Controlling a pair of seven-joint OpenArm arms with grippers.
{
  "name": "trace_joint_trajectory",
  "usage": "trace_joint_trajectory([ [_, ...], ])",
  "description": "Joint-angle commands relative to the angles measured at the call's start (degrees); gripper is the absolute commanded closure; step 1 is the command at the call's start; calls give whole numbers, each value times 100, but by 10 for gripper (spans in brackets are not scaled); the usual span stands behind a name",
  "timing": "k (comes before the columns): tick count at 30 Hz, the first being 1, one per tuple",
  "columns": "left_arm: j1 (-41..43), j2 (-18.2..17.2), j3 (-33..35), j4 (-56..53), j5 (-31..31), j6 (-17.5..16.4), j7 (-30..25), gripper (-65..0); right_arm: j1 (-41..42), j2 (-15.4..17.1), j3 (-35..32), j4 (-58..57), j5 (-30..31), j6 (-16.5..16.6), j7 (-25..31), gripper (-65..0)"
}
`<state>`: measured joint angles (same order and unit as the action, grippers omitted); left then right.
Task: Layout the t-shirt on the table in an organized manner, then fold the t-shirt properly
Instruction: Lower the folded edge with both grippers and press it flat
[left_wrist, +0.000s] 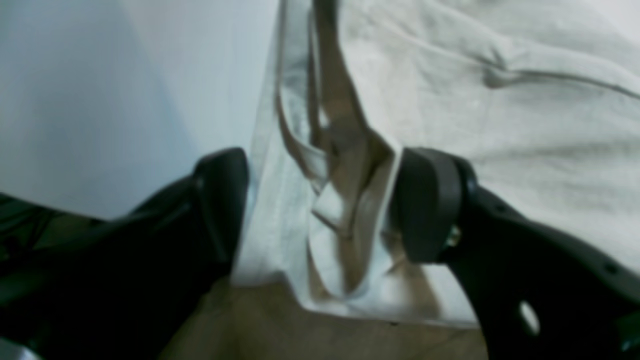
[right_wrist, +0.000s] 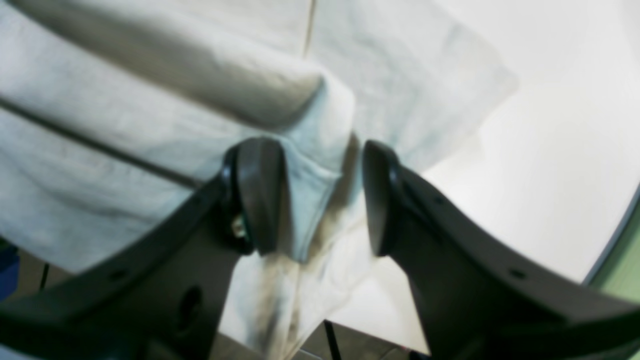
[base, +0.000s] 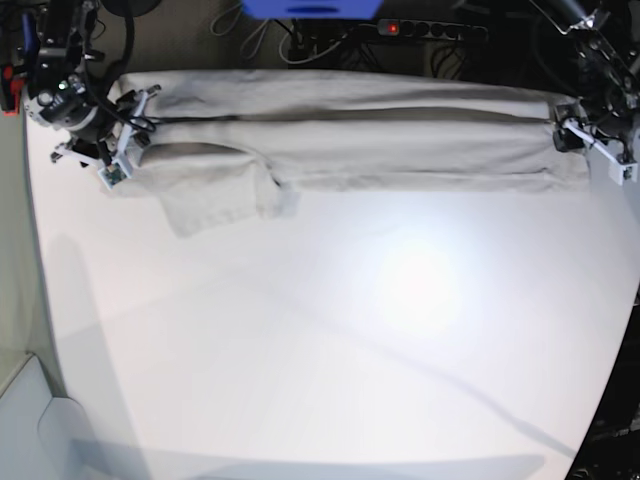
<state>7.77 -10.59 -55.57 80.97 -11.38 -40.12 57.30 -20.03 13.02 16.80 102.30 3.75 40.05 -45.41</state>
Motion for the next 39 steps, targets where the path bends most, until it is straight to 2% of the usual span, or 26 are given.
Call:
trace_joint_trajectory([
  [1, -52, -44, -3, -13, 96, 12, 138, -454, 47, 83, 30, 78, 34, -5, 79, -274],
  [5, -254, -27, 14, -13, 96, 12, 182, -454, 135, 162, 30, 78, 25, -5, 79, -274],
  [8, -377, -27, 296, -13, 96, 12, 182, -454, 311, 180, 48, -160, 25, -5, 79, -274],
  [17, -447, 8, 594, -22, 105, 12, 182, -453, 838, 602, 74, -1206, 25, -5, 114, -274],
  [22, -430, 158, 577, -22, 96, 12, 182, -452, 1041, 830, 83, -1470, 25, -5, 114, -274],
  [30, -403, 721, 559, 57, 96, 12, 182, -452, 1463, 1068, 83, -1936, 25, -5, 123, -274],
  [33, -395, 747, 559, 48, 96, 12, 182, -452, 1533, 1226, 83, -2147, 25, -5, 123, -274],
  [39, -307, 747, 559, 57, 87, 12, 182, -451, 1577, 1331, 83, -2182, 25, -5, 264, -274],
])
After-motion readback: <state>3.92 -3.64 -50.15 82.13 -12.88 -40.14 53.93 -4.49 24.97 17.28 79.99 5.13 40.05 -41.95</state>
